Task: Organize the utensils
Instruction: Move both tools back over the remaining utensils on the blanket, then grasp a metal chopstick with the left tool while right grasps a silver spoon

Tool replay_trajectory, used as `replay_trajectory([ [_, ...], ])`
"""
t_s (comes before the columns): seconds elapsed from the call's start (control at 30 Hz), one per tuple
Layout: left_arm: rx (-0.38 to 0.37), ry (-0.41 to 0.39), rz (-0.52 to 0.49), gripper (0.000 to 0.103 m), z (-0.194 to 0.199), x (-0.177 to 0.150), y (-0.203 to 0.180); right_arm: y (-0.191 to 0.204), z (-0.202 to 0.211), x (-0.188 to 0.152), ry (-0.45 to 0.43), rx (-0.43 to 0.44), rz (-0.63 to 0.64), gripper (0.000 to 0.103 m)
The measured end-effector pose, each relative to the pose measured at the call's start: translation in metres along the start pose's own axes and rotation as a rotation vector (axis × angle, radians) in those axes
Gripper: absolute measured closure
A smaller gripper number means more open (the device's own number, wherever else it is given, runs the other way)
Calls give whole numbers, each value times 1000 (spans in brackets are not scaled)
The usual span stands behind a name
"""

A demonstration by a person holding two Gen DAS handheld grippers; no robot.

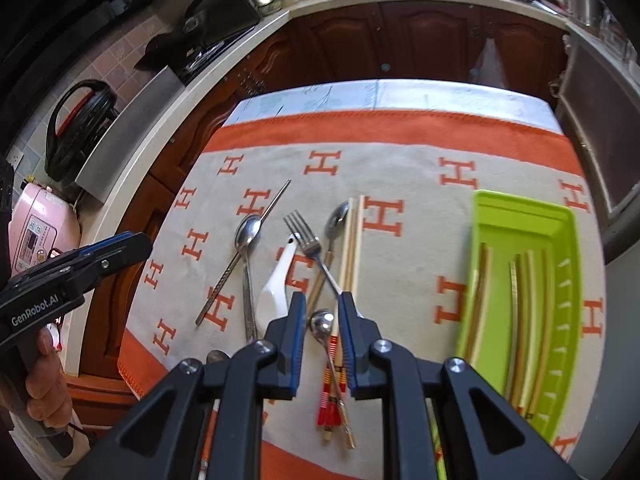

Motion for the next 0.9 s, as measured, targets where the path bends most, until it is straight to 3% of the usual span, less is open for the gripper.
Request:
replay_trajectory([
  [0.47,42,126,98,74,-90,-13,73,47,-87,25,138,101,33,87],
  [0.9,4,159,125,74,-116,-21,102,73,-158,31,180,141,65,86],
])
Point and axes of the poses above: each gripper's, at about its wrist camera, not at the fingertips, and z roughly against the way its jaws point, y to its left, x to its top, the point moved 2 cm from there along -z, roughly the way its jaws point, and after that the axes turned 4 degrees about -z, right-handed, at the moved point
